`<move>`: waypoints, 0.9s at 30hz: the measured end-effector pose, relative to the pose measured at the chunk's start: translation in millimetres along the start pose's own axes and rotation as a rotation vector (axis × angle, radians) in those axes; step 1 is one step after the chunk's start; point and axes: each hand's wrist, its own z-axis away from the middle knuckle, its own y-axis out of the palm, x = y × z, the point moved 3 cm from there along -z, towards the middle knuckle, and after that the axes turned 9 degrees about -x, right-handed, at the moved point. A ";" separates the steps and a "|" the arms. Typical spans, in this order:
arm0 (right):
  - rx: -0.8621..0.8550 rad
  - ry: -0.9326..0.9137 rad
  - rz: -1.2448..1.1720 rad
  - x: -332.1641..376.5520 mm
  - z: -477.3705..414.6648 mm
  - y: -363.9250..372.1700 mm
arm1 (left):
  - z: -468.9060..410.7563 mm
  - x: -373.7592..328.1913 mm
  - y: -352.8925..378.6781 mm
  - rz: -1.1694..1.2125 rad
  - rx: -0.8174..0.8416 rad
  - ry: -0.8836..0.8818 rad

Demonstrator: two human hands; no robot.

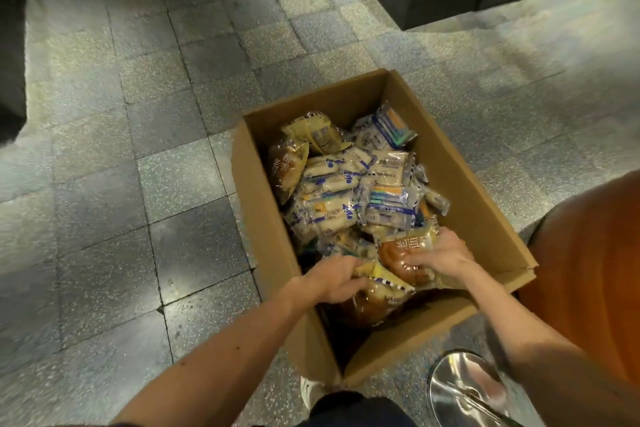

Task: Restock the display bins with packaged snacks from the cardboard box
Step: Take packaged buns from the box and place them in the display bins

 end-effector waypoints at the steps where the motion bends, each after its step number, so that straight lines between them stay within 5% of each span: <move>1: 0.010 -0.042 0.045 9.4 7.8 -10.3 | 8.8 -6.3 -14.8 0.048 -0.044 0.001; 9: 0.042 -0.496 0.252 126.4 99.0 -54.0 | 131.8 -14.7 -135.7 0.389 -0.480 0.029; 16: 0.144 -0.847 0.245 238.2 215.5 -1.0 | 332.1 36.9 -184.1 0.618 -0.897 -0.128; 21: 0.386 -1.074 0.262 290.1 335.0 100.4 | 509.3 96.4 -141.4 0.820 -1.214 -0.369; 27: 0.711 -1.321 0.374 305.9 500.3 255.6 | 708.4 130.6 0.9 1.131 -1.714 -0.705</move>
